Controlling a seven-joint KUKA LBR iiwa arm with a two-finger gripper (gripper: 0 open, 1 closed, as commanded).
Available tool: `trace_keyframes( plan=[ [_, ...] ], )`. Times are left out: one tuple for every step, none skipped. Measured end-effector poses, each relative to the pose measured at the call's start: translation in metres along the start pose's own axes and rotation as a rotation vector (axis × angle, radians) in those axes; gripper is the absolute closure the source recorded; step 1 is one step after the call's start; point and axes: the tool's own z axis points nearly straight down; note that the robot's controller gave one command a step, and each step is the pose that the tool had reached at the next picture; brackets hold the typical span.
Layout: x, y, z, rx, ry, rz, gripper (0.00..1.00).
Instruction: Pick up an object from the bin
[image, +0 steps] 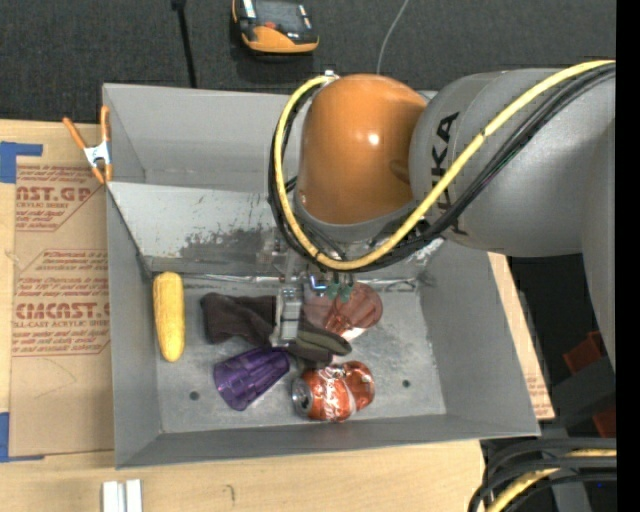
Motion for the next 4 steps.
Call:
trace_keyframes(
  plan=[
    [-0.002, -0.001, -0.005, -0.001, -0.008, 0.002, 0.0],
    [-0.013, 0.013, 0.047, -0.001, -0.015, -0.058, 0.0],
    [-0.036, 0.034, 0.113, -0.001, -0.007, -0.199, 1.0],
    [-0.036, 0.034, 0.113, -0.001, -0.007, -0.199, 1.0]
  ],
)
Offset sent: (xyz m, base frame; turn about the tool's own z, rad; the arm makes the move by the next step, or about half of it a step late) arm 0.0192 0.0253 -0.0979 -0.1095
